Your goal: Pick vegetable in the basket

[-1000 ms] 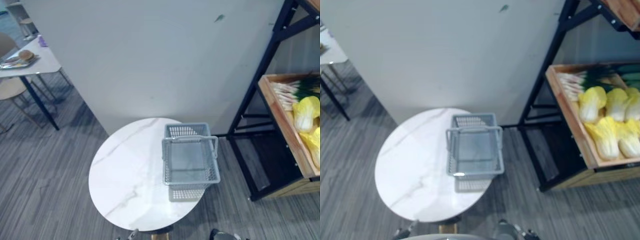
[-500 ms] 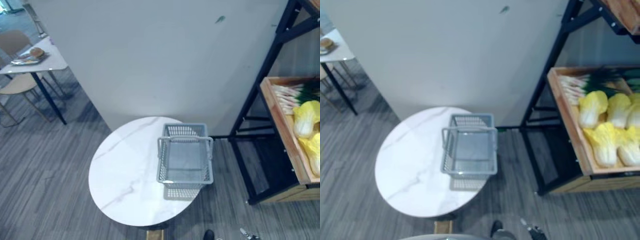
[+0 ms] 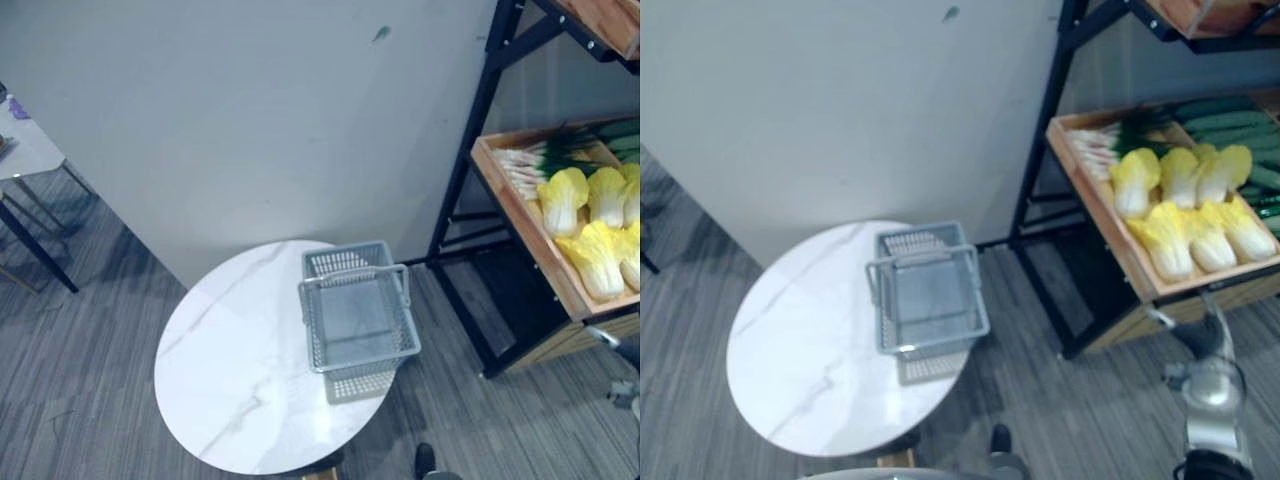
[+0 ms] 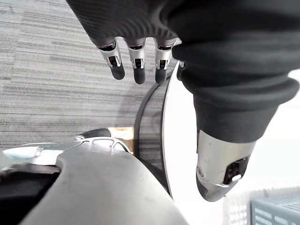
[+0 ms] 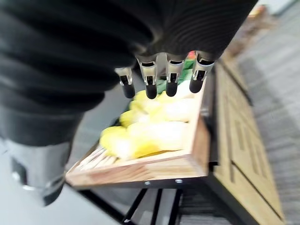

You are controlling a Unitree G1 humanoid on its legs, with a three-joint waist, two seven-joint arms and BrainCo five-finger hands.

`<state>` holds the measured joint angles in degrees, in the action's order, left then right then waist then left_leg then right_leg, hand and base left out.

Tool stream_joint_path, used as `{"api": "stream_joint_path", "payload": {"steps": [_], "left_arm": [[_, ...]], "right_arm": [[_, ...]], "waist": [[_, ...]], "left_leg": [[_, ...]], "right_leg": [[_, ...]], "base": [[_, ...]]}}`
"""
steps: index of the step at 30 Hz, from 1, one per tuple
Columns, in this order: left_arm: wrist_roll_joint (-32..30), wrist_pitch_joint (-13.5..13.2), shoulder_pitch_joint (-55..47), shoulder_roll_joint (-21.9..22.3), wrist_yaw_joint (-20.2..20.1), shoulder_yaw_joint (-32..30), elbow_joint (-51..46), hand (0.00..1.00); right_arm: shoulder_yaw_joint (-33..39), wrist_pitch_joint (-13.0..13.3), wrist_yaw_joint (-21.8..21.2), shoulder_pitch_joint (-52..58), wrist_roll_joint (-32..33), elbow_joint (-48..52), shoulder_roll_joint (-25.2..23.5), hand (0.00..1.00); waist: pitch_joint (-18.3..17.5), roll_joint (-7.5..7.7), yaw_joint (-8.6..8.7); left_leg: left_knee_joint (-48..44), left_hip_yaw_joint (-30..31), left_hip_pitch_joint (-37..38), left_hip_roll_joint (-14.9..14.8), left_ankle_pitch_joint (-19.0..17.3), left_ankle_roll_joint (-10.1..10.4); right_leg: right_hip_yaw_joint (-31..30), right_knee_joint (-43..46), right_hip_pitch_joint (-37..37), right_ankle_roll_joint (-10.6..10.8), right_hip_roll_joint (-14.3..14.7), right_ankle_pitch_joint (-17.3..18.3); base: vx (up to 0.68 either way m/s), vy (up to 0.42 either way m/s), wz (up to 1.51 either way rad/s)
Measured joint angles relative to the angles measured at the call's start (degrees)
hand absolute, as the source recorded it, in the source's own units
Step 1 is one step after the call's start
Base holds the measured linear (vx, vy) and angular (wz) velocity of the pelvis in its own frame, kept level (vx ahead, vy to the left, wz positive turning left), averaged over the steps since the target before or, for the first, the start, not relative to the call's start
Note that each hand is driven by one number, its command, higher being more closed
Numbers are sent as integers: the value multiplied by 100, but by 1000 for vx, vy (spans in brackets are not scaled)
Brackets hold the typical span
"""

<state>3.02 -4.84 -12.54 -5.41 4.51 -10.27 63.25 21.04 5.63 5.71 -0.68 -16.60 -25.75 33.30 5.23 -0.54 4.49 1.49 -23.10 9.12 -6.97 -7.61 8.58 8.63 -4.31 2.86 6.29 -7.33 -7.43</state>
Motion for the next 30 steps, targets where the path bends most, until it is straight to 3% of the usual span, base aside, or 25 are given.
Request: {"api": "stream_joint_path", "payload": {"steps": [2,6,8,14,21,30], "left_arm": [[-174,1,4,-69,-35,162,0,0],[-390,3,59,-171,-87,373,0,0],[-391,3,135,-196,-87,397,3,0],[-382,4,280,-235,-21,437,3,0],[-366,2,401,-298,25,411,15,0],[-305,1,640,-287,193,293,39,0]], "right_arm": [[-697,65,-100,-196,-221,490,293,0],[-2074,460,-476,-738,-318,1282,573,0],[-3072,604,-762,-1231,-321,1495,846,0],[-4736,772,-1187,-2637,-74,1514,919,0],[-5361,756,-1391,-3231,-13,1367,775,0],[-5748,554,-1395,-4494,74,-2,-48,0]], "waist": [[12,20,-1],[32,65,-62],[55,99,-176],[116,169,-478],[347,287,-602],[745,277,-672]], "left_leg": [[-9,14,-6,22,-6,-1],[-73,97,-98,12,-13,-12],[-106,200,-139,15,-4,-24],[-173,390,-297,27,15,-51],[-176,453,-318,33,25,-67],[-302,530,-550,25,33,-82]], "right_leg": [[13,12,2,7,-3,-5],[96,9,20,7,-14,-5],[186,7,17,7,-39,-7],[369,-85,-5,-6,-76,-64],[421,-162,-52,-23,-77,-105],[458,-164,77,-58,-90,-170]], "base": [[-4,-5,2],[-17,-31,12],[-4,-28,20],[-14,-23,16],[-4,-9,4],[-15,-10,3]]}}
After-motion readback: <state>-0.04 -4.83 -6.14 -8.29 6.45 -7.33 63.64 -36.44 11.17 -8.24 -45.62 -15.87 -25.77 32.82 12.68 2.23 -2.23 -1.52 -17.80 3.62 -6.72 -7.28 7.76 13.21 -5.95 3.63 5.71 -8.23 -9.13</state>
